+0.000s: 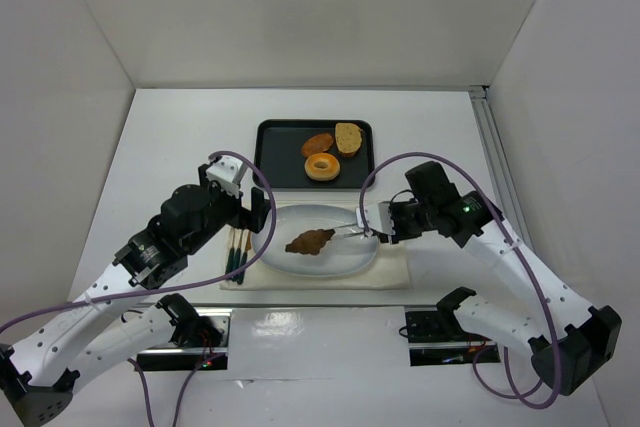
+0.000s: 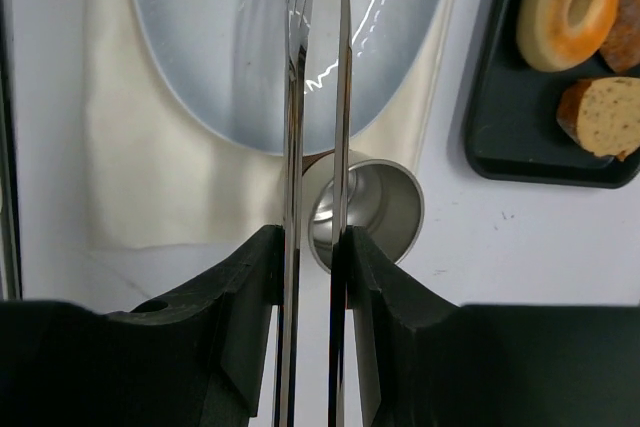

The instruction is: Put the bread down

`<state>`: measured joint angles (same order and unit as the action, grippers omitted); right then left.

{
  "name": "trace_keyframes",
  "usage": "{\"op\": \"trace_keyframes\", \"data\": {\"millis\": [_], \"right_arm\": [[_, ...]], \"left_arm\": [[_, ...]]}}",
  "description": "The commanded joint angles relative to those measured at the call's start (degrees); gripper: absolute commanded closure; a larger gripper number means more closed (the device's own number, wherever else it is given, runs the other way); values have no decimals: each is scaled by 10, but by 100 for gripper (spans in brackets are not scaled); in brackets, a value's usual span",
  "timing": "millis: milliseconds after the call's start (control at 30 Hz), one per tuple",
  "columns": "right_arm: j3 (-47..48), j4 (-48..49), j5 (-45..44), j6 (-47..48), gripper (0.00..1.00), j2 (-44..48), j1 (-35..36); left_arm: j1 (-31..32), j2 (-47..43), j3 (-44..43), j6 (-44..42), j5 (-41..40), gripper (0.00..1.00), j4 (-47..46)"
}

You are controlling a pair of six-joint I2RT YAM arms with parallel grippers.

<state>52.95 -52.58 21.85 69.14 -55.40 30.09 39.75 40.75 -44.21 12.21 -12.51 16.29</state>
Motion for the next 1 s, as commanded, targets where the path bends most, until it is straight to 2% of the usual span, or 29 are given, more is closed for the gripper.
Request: {"op": "trace_keyframes", "data": {"millis": [0,133,267,300,600,967], "right_arm": [[-4,-17,10,13,88,6,-3],[-9,-23,4,7,84,0,-3],[-9,-17,4,7,74,-5,-3],[-9,-17,4,7,68,-5,-3],[-9,-7,-1,2,54,-5,-3],[-4,-2,-1,-3,49,6,-3]], "left_arm": [[-4,-8,3,-2,-8,0,-22],[-4,-8,3,-2,-8,0,-22],[-4,-8,3,-2,-8,0,-22],[-4,-8,3,-2,-8,0,-22],[-4,-8,3,-2,-8,0,-22],[-4,-8,3,-2,-8,0,-22]]}}
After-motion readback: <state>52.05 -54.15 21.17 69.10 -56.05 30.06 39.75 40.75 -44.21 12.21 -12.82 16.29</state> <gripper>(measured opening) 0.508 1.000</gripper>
